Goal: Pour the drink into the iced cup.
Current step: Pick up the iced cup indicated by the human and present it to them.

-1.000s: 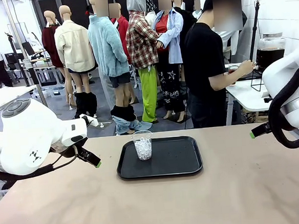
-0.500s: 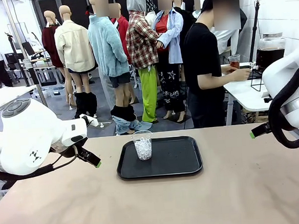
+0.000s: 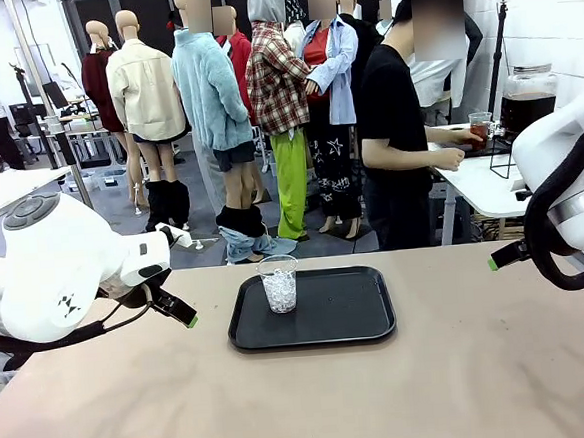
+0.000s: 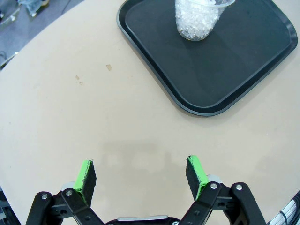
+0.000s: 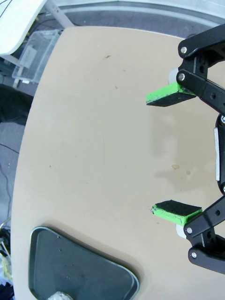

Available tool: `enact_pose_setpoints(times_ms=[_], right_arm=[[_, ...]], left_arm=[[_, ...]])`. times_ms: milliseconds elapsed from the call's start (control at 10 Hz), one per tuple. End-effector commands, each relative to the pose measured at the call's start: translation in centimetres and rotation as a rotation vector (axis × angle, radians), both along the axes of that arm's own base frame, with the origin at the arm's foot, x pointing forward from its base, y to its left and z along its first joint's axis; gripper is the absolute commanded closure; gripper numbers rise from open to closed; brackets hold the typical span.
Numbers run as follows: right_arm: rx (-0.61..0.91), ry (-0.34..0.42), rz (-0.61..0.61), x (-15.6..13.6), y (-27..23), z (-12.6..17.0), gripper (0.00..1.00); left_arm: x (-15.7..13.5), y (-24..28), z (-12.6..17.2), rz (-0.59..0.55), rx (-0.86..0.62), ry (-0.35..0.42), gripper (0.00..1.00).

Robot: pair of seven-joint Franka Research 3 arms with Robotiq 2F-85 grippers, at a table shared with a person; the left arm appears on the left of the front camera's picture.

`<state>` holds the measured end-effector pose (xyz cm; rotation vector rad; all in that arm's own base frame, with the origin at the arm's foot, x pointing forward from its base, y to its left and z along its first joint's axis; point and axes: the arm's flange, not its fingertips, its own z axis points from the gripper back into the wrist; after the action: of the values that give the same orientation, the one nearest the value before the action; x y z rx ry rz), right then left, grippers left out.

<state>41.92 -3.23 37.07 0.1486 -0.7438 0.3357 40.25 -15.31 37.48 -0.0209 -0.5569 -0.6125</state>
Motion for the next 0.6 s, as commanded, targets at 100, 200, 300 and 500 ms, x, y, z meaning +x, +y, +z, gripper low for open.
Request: enact_pose_setpoints(times_ms=[100, 200, 300, 500], right_arm=[[0.006, -0.013, 0.000, -0.22, -0.15, -0.26, 0.00], [0.006, -0.013, 0.000, -0.22, -0.15, -0.26, 0.00], [0.006, -0.013, 0.000, -0.22, -0.15, -0.26, 0.00], [0.006, -0.013, 0.000, -0.22, -0.15, -0.26, 0.00]], left_arm=[[0.02, 0.17, 0.05, 0.003, -0.003, -0.001, 0.00], [0.02, 0.17, 0.05, 0.003, -0.003, -0.001, 0.00], [0.02, 0.17, 0.05, 0.003, -0.003, -0.001, 0.00], [0.02, 0.17, 0.05, 0.003, -0.003, -0.001, 0.00]])
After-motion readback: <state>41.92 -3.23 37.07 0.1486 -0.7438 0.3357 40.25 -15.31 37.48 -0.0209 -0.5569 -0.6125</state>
